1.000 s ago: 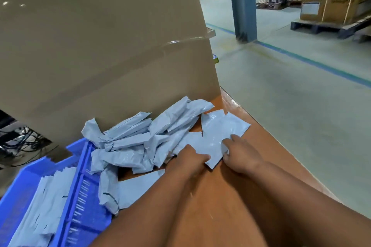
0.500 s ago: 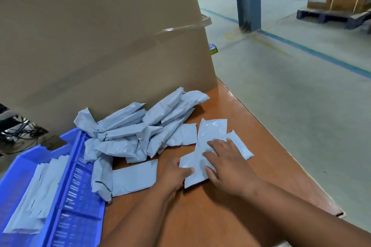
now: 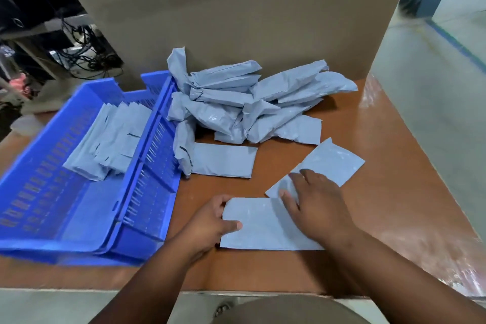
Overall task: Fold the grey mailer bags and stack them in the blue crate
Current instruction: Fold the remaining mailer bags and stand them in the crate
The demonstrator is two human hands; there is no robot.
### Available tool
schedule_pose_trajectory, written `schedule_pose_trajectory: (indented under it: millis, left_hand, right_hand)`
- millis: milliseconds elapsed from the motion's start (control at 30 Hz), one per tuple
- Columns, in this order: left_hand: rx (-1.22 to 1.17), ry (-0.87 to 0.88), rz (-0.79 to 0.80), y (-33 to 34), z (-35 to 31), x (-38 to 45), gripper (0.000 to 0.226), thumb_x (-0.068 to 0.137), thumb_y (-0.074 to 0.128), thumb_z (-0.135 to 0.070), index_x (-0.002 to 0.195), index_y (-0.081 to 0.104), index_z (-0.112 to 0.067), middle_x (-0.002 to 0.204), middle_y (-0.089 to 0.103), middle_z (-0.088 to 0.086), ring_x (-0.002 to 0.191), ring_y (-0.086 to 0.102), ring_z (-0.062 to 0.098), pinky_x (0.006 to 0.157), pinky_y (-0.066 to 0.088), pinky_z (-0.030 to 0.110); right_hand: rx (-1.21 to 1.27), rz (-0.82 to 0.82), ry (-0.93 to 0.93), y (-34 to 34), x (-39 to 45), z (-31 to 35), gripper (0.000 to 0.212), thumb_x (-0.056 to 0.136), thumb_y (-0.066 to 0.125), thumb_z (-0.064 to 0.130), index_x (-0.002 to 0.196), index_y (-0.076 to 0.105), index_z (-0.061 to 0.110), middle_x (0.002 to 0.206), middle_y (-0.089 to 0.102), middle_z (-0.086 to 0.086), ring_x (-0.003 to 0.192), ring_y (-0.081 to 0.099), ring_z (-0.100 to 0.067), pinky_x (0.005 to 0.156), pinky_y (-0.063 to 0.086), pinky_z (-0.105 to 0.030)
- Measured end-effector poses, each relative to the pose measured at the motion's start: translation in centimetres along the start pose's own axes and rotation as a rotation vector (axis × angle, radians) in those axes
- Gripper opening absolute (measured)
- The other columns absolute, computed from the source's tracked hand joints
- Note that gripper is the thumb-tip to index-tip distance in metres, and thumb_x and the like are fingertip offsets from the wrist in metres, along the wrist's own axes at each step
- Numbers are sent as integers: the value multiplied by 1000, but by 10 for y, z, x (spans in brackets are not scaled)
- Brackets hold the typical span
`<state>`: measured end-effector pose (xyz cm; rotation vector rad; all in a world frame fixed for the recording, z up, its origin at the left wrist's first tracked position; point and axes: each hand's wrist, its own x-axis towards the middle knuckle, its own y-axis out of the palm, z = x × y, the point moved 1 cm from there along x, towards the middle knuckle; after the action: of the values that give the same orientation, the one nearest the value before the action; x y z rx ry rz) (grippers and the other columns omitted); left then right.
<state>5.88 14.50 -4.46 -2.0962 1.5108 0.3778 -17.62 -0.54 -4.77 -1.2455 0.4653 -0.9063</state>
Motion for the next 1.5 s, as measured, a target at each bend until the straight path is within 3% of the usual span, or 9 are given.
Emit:
schedule_pose_trajectory:
  millis: [67,233,467,633,867,1067,1167,1333,1500]
  left_hand:
    - [-26,12,-30,-6,11,1,57,85,83,4,132,57,-15,117,79,4,108,77,22,81,62,36]
    - [-5,37,-79,0,20,14,74,68,92,-20,133,58,-17,115,79,-1,105,77,19,90,64,49]
    - [147,71,-52,4,4,24,66,73,90,-25,131,57,-31,110,75,-3,75,75,19,48,52,29]
    - [212,98,4,-4,-6,29,68,78,91,-16,134,56,-28,110,77,-4,82,74,6,54,52,19]
    - [247,150,85,-9,-7,31,81,63,91,-34,136,56,-40,117,77,-8,105,75,12,88,65,49]
    - [338,151,120,-8,-11,27,86,66,92,-37,142,54,-33,119,75,-9,105,74,7,93,63,42]
    - [605,204,22,-5,-17,16,66,78,84,-53,135,56,-33,106,69,-14,96,68,5,79,56,26]
    - [1010,539,-474,2,-25,2,40,99,45,-55,104,63,-20,104,57,5,99,56,28,83,50,43]
    - [1049,670,-320,42,-14,10,56,101,33,-32,148,52,-9,156,47,13,149,39,32,121,37,48]
  right_hand:
    - [-80,108,139,-2,15,-7,59,105,30,64,127,63,20,126,60,-7,115,59,-33,92,53,-47]
    - [-191,321,135,8,48,-13,64,105,31,62,158,37,27,169,28,-13,156,25,-34,123,32,-52]
    - [-129,390,424,1,121,9,77,102,33,66,164,30,21,172,23,-13,159,15,-37,121,29,-56]
    - [-73,323,465,-10,130,17,72,102,35,66,157,41,20,163,36,-11,146,33,-35,113,37,-51]
    - [-134,161,-15,0,22,42,52,99,42,58,133,61,24,152,49,-11,141,44,-36,108,42,-50]
    - [-198,182,-38,11,-28,37,53,101,35,60,138,57,28,145,49,-4,131,48,-30,101,41,-48]
    - [-188,150,-44,8,-23,36,49,103,35,59,135,58,30,149,49,-3,147,38,-31,110,35,-49]
    - [-116,104,-29,7,-11,48,46,104,32,52,133,58,26,158,46,-9,153,33,-33,126,24,-58]
    - [-72,95,-21,24,-7,70,47,102,38,43,139,57,21,162,43,-13,156,31,-34,128,19,-60]
